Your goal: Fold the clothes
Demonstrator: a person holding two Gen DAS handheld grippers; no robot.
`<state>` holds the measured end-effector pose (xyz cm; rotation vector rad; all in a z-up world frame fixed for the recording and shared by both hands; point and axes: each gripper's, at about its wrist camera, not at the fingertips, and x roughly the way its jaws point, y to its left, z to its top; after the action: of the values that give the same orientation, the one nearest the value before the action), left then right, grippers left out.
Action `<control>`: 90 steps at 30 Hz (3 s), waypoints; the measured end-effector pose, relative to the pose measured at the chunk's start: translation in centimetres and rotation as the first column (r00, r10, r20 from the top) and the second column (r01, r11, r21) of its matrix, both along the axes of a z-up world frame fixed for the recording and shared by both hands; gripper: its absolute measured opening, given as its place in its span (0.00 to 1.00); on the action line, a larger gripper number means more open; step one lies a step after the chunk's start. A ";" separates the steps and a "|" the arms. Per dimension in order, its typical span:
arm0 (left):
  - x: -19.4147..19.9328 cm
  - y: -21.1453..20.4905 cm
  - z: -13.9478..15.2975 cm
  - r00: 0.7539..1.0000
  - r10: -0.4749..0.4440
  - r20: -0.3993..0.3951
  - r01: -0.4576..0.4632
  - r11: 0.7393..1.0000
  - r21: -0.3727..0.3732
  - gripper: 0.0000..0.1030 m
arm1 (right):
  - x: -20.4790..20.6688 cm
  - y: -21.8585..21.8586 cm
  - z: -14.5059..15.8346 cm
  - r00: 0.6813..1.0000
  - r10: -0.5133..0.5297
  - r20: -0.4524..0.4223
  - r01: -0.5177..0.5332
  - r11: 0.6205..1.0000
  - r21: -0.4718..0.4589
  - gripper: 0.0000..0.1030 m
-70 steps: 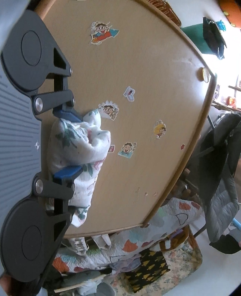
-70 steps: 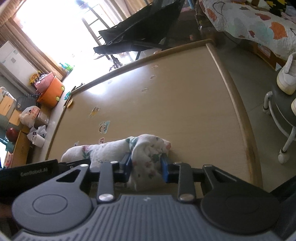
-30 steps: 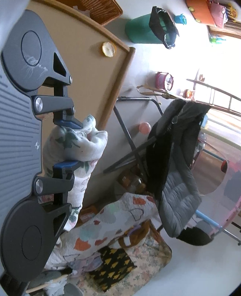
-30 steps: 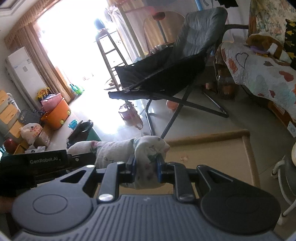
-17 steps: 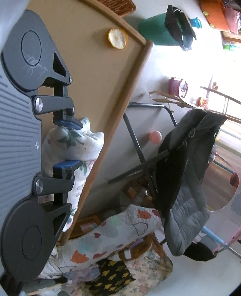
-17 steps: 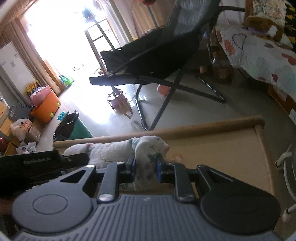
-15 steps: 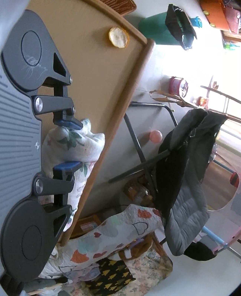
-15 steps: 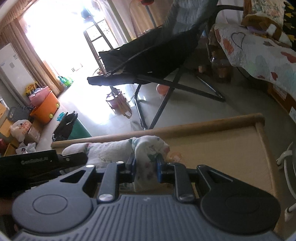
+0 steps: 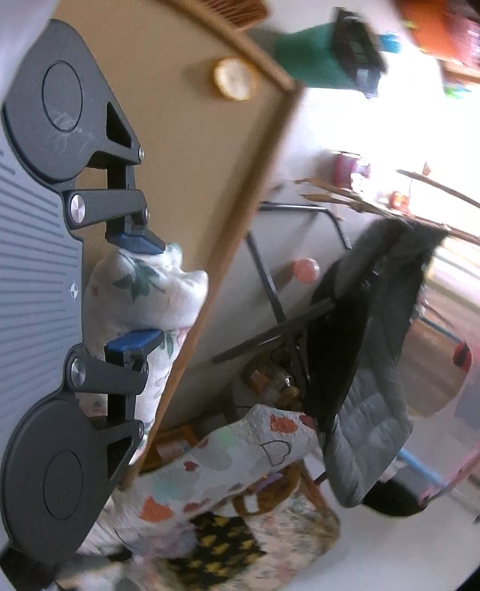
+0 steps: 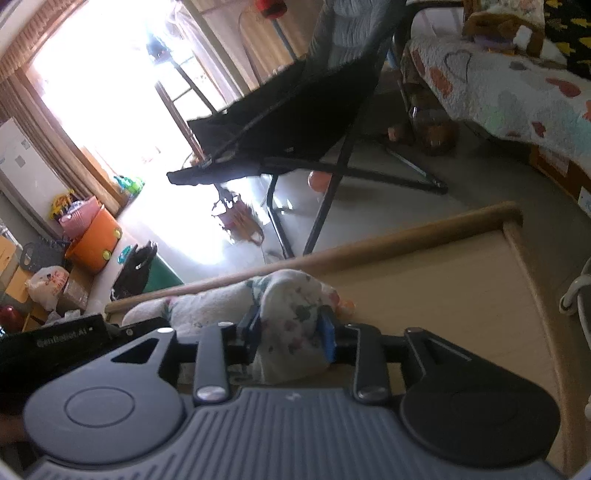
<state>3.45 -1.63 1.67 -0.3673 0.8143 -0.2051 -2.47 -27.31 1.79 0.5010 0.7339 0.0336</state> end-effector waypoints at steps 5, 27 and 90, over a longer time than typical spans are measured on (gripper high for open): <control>-0.2 0.1 1.6 0.999 0.019 0.043 -0.018 1.000 -0.012 0.46 | -0.6 0.1 1.3 0.999 0.000 0.049 0.001 1.000 -0.020 0.40; -12.4 3.1 1.8 0.999 0.003 0.054 -0.013 0.981 0.196 0.53 | -10.6 1.6 1.7 0.994 -0.108 0.026 0.111 0.949 -0.295 0.51; -9.4 0.0 -2.5 0.970 -0.168 0.173 0.089 0.916 0.390 1.00 | -7.9 6.1 -3.0 0.997 -0.078 0.023 0.080 0.890 -0.448 1.00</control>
<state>-5.99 -1.60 -0.86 0.0754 0.6569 -0.1989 -10.34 -21.22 -1.20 0.0851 0.6891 -0.2088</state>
